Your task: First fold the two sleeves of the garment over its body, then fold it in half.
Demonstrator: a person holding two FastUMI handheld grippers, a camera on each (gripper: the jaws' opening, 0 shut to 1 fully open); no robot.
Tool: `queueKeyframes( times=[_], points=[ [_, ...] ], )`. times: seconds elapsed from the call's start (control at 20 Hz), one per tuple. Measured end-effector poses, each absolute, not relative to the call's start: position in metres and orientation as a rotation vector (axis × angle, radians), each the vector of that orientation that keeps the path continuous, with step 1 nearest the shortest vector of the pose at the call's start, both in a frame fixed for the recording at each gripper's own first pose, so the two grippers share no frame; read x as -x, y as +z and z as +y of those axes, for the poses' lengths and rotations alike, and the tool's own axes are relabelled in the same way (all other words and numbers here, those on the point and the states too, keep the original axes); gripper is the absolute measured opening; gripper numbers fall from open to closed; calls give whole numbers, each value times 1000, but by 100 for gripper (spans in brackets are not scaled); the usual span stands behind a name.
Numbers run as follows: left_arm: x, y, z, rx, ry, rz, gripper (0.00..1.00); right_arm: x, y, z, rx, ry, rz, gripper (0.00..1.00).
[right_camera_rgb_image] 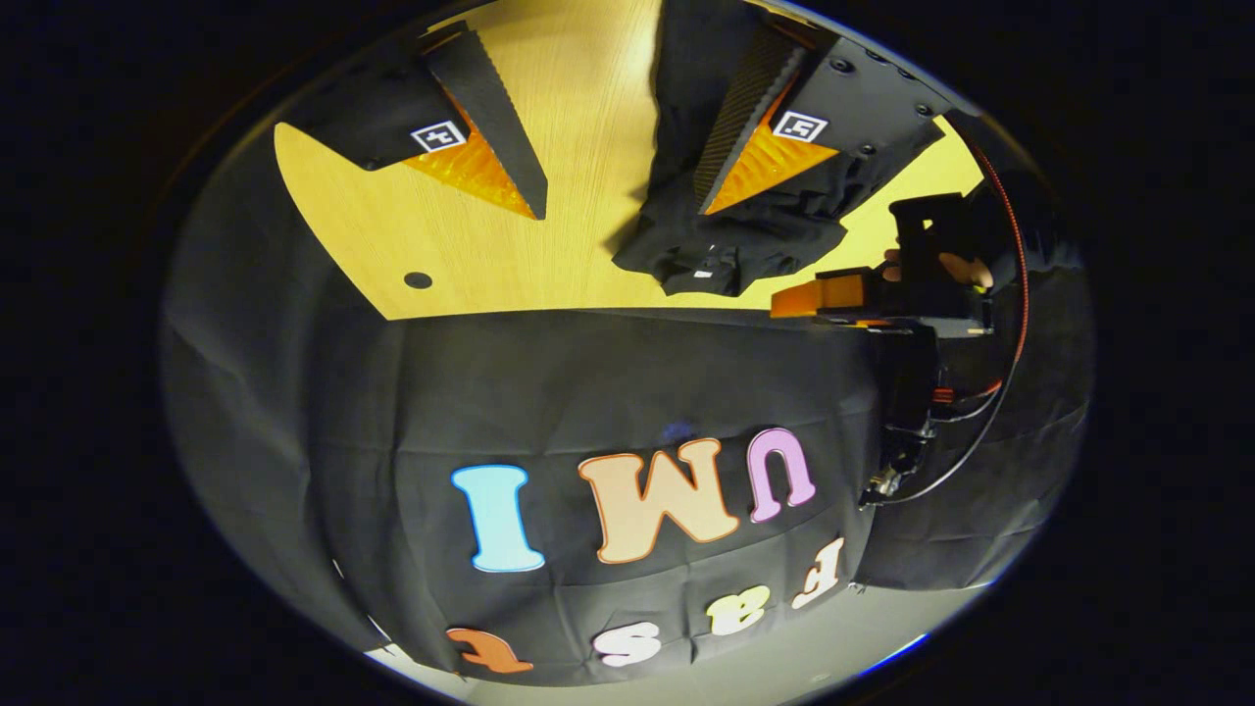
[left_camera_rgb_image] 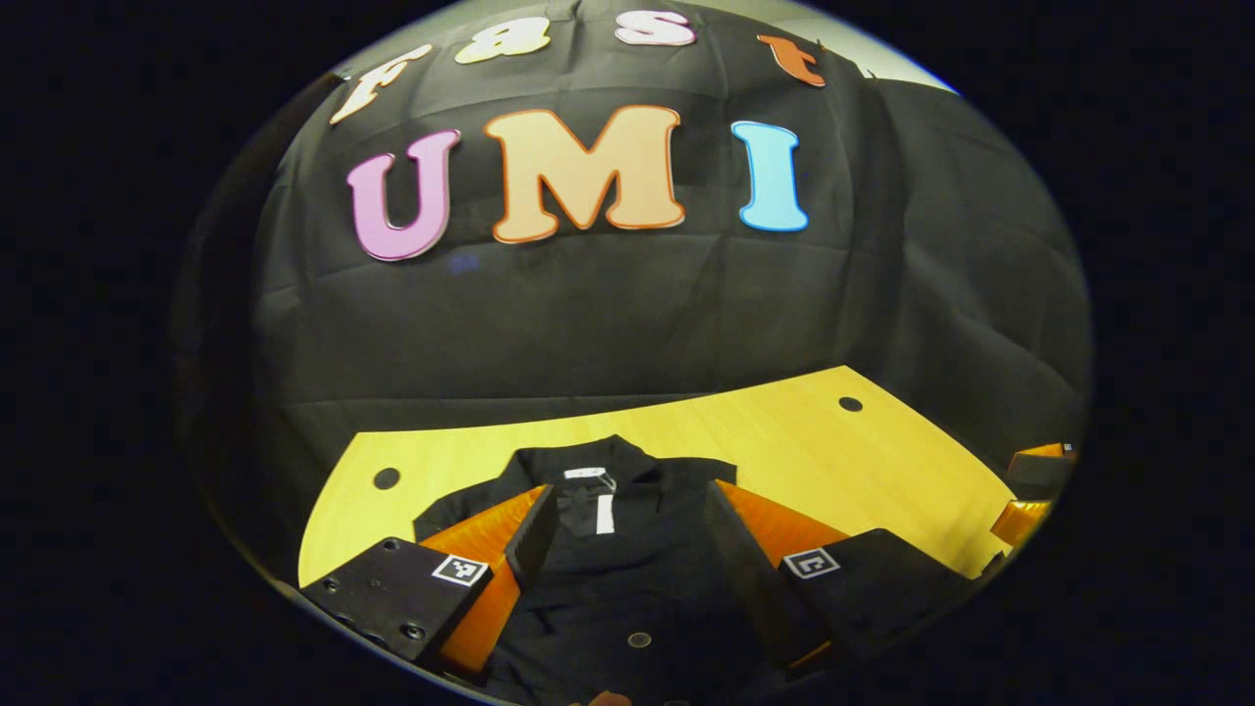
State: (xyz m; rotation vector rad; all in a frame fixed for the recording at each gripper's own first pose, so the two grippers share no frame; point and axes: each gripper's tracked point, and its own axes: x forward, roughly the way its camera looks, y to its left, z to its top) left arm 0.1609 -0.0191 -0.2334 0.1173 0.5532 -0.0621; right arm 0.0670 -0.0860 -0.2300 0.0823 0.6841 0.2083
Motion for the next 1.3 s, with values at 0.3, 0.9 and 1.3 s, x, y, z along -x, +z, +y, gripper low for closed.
queueKeyframes(
  times=[0.3, 0.9, 1.3],
  points=[
    [-96, -205, 31, -136, -9, 523, 94, -62, -225, -45, -60, 223, 685, 97],
    [55, -263, 128, -152, 128, 695, 93, 23, -280, -20, 45, 230, 884, 97],
    [129, -321, 151, -122, 164, 874, 94, 97, -330, -25, 68, 230, 1125, 97]
  ],
)
